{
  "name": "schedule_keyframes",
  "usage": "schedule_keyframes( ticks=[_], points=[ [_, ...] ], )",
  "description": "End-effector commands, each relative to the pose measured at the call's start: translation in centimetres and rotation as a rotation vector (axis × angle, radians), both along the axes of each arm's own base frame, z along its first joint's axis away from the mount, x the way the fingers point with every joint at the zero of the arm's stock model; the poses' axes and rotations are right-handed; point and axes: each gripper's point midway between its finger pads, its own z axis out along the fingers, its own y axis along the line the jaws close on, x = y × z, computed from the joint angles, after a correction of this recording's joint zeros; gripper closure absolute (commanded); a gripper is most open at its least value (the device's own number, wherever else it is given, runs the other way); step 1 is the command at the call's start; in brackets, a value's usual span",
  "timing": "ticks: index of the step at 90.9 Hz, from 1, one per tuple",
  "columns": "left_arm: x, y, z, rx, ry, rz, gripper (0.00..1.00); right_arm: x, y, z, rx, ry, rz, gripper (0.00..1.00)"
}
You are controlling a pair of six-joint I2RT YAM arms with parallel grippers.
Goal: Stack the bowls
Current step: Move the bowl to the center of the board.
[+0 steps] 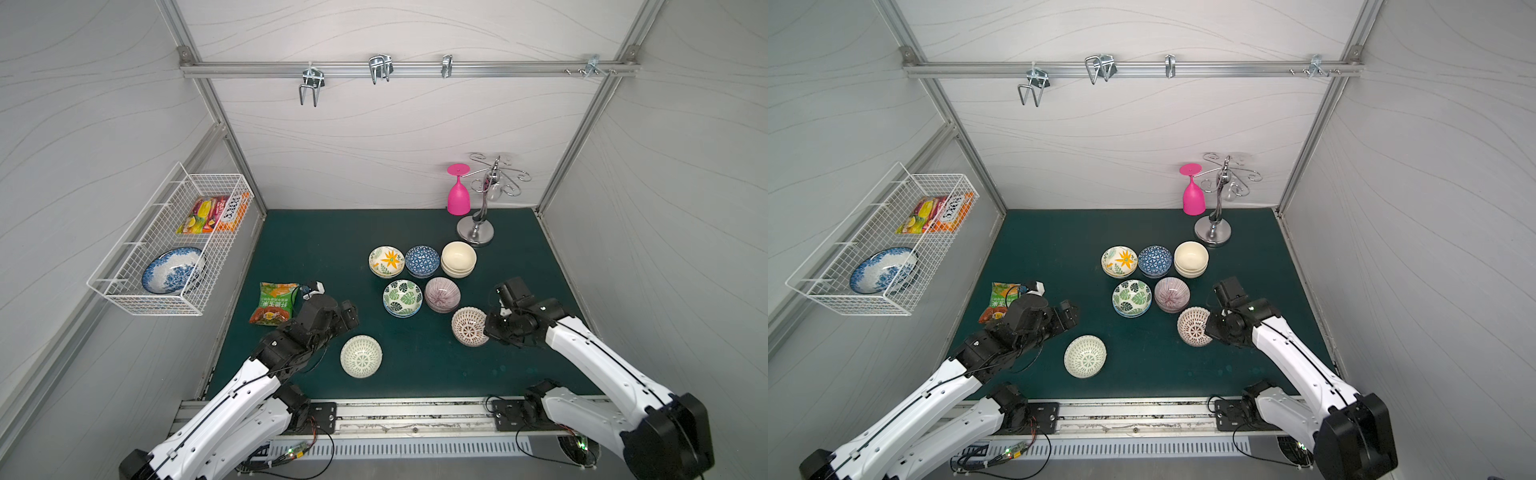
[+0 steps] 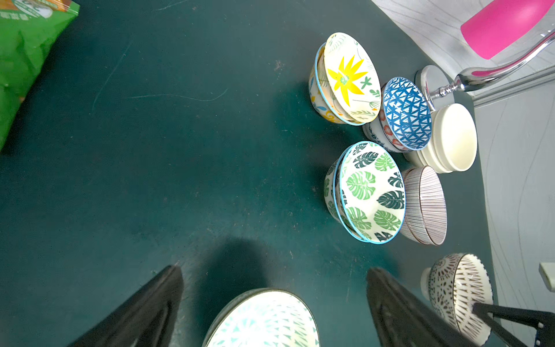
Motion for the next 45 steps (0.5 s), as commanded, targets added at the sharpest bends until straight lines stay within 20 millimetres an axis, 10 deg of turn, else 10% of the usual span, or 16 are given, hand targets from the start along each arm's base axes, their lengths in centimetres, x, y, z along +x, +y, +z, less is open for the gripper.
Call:
schedule_keyframes(
  ticks=[1,45],
  points=[
    [-0.1,0.4,0.4,-0.020,-0.017,0.026,0.00,-0.9,2.0,0.7,0.047,-0.009,-0.010,1.00],
    [-2.3,1.9,0.1,-0.036,0.037,0.080,0.00,0.4,11.0,-1.3,0.014,-0.037,0.146,1.00]
  ],
)
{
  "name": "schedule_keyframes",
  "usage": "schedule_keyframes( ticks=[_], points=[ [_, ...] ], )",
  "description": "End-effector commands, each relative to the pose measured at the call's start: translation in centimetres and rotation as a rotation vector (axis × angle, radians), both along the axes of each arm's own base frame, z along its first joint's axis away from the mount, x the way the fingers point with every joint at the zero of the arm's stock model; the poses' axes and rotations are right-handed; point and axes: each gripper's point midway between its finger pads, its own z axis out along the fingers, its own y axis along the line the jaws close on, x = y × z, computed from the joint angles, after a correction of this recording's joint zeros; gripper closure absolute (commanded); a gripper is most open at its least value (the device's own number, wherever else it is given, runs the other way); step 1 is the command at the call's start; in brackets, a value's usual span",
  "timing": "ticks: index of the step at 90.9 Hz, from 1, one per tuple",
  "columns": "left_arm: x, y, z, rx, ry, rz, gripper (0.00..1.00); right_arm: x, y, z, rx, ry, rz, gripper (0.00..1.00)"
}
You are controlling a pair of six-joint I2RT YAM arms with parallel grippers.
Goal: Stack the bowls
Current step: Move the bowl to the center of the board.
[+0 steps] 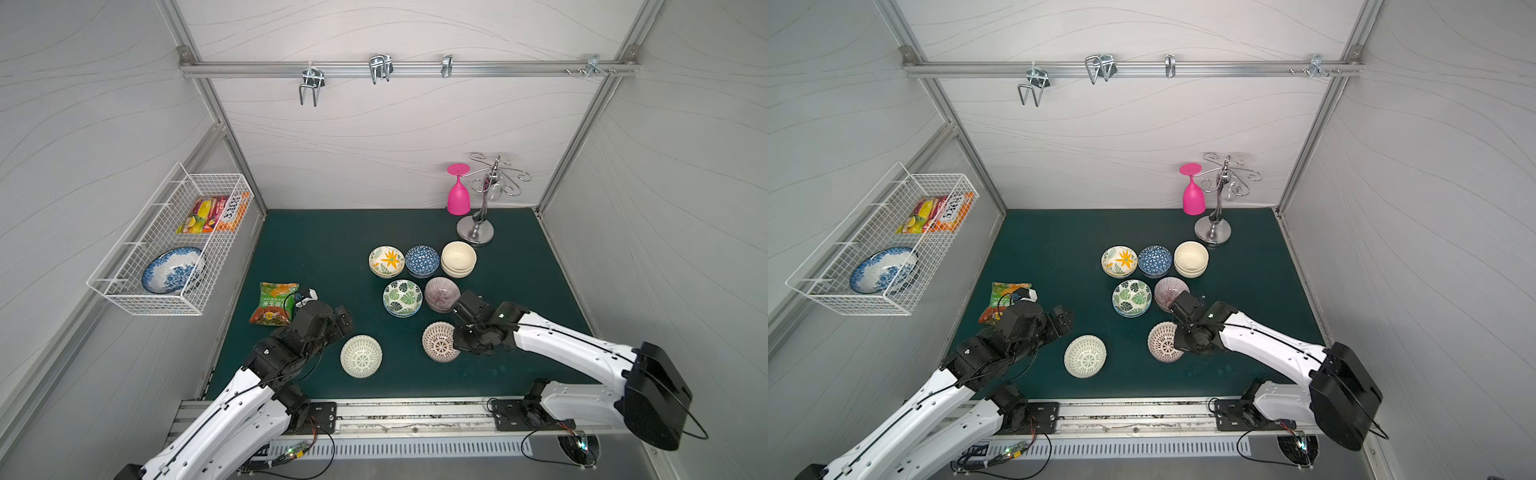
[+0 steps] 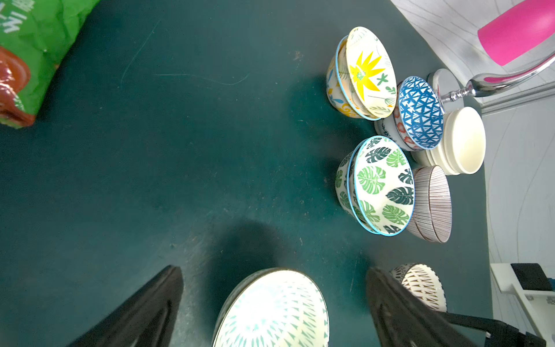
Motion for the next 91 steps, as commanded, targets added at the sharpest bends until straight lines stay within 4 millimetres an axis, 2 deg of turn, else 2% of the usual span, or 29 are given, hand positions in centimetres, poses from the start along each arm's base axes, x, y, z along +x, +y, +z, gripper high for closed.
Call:
schedule_keyframes(
  ticks=[1,14,27,32,39,44,56,64,68,72,91],
  points=[
    [-0.4,0.6,0.7,-0.019,-0.013,0.033,0.00,2.3,3.0,1.1,0.065,-0.074,-0.012,1.00],
    [-0.4,0.6,0.6,-0.024,-0.018,0.033,0.00,2.6,4.3,0.1,0.039,-0.058,0.018,1.00],
    [-0.3,0.3,0.7,-0.023,-0.008,0.017,0.00,2.5,4.1,0.0,0.007,-0.068,0.020,1.00],
    [-0.5,0.2,0.6,-0.021,0.011,0.014,0.00,2.5,3.8,0.2,-0.002,-0.079,0.015,0.92],
    [-0.8,0.1,0.5,-0.010,0.049,0.002,0.00,2.5,3.6,0.7,-0.015,-0.098,0.017,0.70],
    [-1.4,0.3,-0.1,0.011,0.099,0.000,0.01,2.5,3.6,1.0,-0.022,-0.107,0.029,0.59],
    [-2.4,0.0,-1.6,0.024,0.206,-0.013,0.06,2.3,3.6,1.9,-0.020,-0.139,0.048,0.51],
    [-3.1,-0.1,-2.6,0.019,0.251,-0.015,0.11,2.5,3.2,4.0,-0.001,-0.211,0.042,0.48],
    [-3.4,-0.1,-3.0,0.011,0.267,-0.016,0.14,2.5,2.8,5.1,0.006,-0.263,0.030,0.36],
    [-3.9,0.0,-3.6,0.006,0.284,-0.012,0.19,2.6,2.4,5.8,0.018,-0.305,0.014,0.32],
    [-6.0,-0.7,-6.5,-0.055,0.363,-0.044,0.29,2.7,0.3,7.1,0.096,-0.421,-0.050,0.30]
  ],
)
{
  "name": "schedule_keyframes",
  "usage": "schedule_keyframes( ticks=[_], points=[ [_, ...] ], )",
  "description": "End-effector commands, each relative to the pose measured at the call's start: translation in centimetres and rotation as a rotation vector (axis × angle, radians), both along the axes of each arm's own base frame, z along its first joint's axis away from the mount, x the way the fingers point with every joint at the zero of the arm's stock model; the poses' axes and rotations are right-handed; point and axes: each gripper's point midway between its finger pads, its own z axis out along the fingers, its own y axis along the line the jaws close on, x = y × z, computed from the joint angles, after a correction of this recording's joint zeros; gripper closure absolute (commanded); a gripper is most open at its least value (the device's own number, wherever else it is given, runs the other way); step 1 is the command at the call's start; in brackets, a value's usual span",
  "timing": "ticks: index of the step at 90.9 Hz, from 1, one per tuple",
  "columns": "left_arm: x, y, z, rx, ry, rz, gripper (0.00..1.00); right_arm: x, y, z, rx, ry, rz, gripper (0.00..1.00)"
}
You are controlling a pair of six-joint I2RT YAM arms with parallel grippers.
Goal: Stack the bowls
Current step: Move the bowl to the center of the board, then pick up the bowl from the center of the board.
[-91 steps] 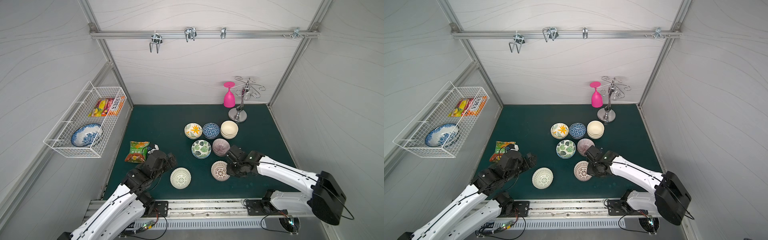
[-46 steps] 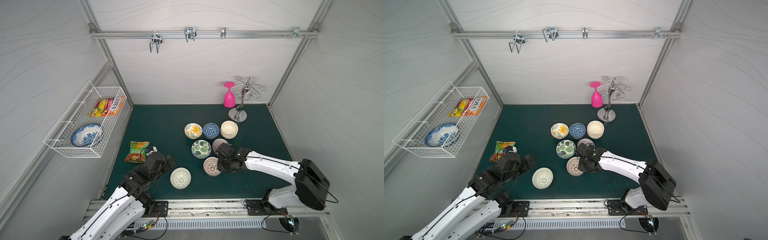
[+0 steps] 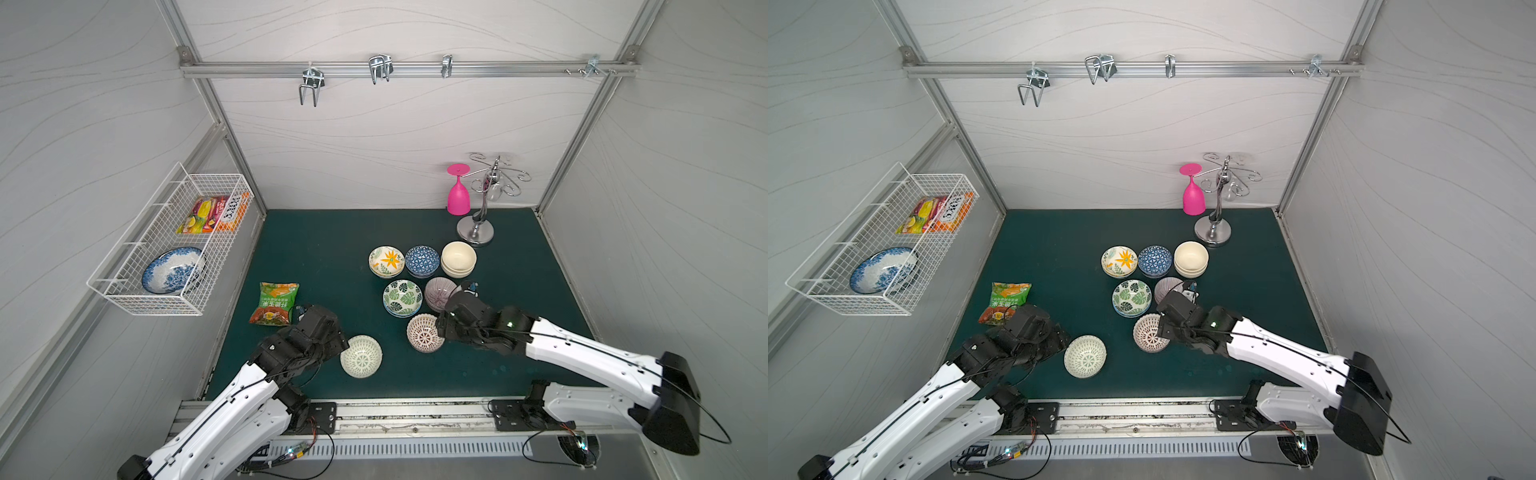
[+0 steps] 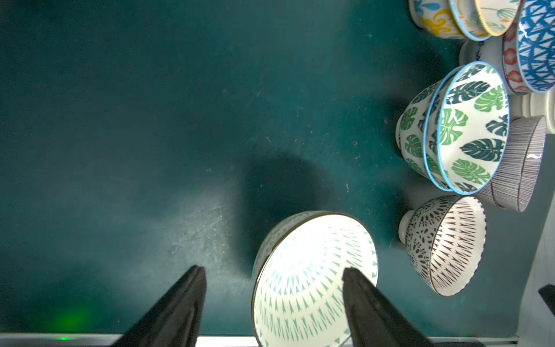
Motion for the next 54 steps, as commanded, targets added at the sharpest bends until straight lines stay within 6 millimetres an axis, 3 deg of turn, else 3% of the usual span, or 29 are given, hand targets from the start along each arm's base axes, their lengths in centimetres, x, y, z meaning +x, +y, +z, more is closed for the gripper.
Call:
schedule_keyframes(
  ticks=[1,8,20,30,54],
  points=[
    [-1.5,-0.7,-1.6,-0.060,0.066,-0.008,0.29,0.4,-1.9,-0.1,-0.009,-0.064,-0.065,0.30],
    [-2.4,-0.9,-2.5,-0.077,0.091,-0.018,0.34,0.4,-2.4,0.2,0.009,-0.084,-0.081,0.30],
    [-2.8,-0.8,-1.9,-0.080,0.077,-0.029,0.43,0.4,-2.3,-0.1,0.009,-0.076,-0.085,0.30],
    [-3.6,-1.0,-3.2,-0.079,0.123,-0.041,0.52,0.3,-2.3,-0.3,0.002,-0.062,-0.084,0.30],
    [-3.3,-1.8,-3.1,-0.073,0.119,-0.084,0.57,0.0,-2.7,-0.2,0.016,-0.068,-0.099,0.30]
  ],
)
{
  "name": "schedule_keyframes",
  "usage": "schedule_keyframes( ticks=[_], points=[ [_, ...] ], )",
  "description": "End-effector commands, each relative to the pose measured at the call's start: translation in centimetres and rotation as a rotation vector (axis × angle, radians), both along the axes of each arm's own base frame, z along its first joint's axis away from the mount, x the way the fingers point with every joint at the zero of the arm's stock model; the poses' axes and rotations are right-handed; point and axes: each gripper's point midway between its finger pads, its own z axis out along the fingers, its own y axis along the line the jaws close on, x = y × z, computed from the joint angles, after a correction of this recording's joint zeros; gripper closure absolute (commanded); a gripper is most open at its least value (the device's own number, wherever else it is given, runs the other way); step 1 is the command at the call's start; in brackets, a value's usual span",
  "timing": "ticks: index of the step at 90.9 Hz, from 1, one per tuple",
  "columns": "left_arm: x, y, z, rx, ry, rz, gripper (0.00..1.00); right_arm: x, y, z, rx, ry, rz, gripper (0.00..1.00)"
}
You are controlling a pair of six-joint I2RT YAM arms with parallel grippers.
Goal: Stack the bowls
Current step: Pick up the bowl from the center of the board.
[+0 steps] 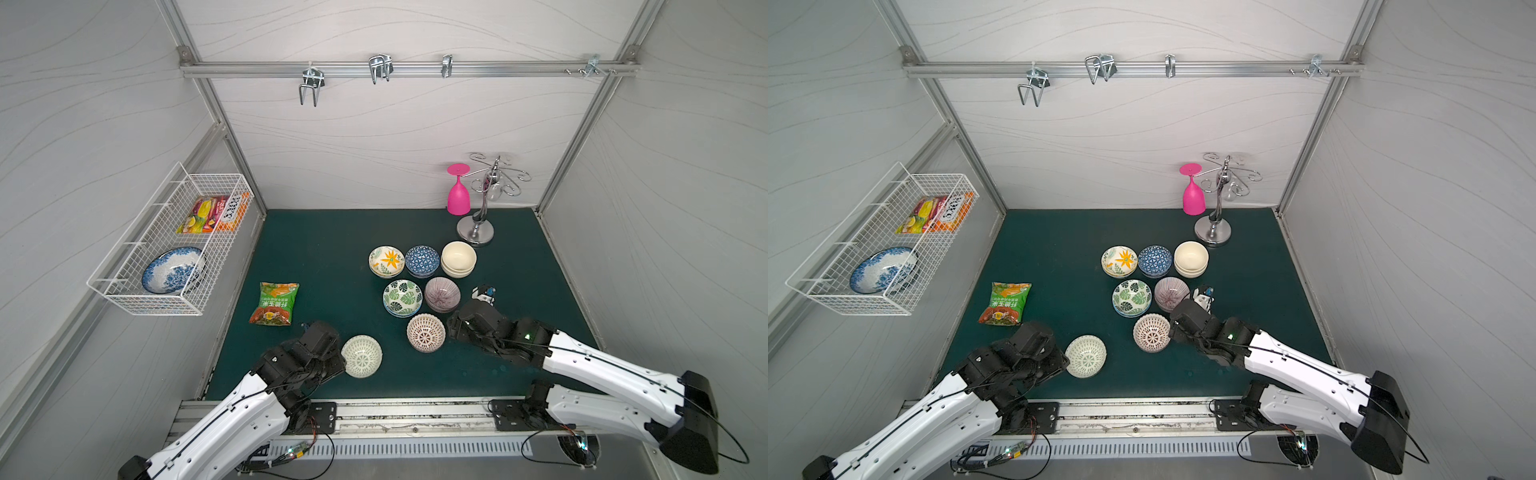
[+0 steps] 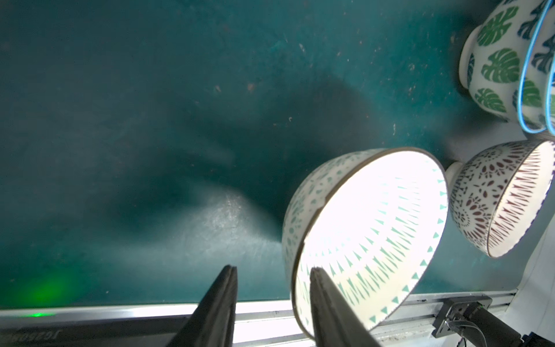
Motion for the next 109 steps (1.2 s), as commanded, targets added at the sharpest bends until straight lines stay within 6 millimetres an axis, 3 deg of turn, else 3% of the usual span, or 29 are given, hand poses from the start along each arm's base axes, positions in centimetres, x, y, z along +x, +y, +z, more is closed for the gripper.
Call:
schedule_keyframes(
  ticks=[1,7,10,13,46,60,86,109],
  points=[
    [0.5,-0.7,0.3,-0.018,-0.013,-0.013,0.57,0.0,-0.6,0.3,0.005,-0.021,-0.027,0.30],
    [0.5,-0.9,0.2,-0.014,-0.007,-0.023,0.61,0.0,-1.2,0.5,0.005,-0.030,-0.049,0.27],
    [0.6,-1.0,0.2,-0.013,-0.005,-0.028,0.63,0.0,-1.6,0.5,-0.001,-0.032,-0.068,0.08],
    [0.6,-1.1,0.2,-0.013,-0.002,-0.032,0.66,0.0,-2.0,0.5,0.000,-0.032,-0.087,0.02],
    [0.9,-1.4,0.5,0.009,0.002,-0.046,1.00,-0.1,-4.7,1.2,-0.025,-0.062,-0.180,0.01],
    [1.1,-1.5,1.4,0.013,-0.009,-0.050,1.00,-0.3,-5.7,1.6,0.010,-0.094,-0.208,0.01],
    [3.1,-3.6,7.5,-0.062,-0.104,-0.092,1.00,-0.3,-7.4,1.7,0.073,-0.145,-0.272,0.01],
    [6.5,-9.3,12.4,-0.111,-0.162,-0.202,1.00,-0.2,-7.1,1.8,0.051,-0.141,-0.267,0.01]
  ],
)
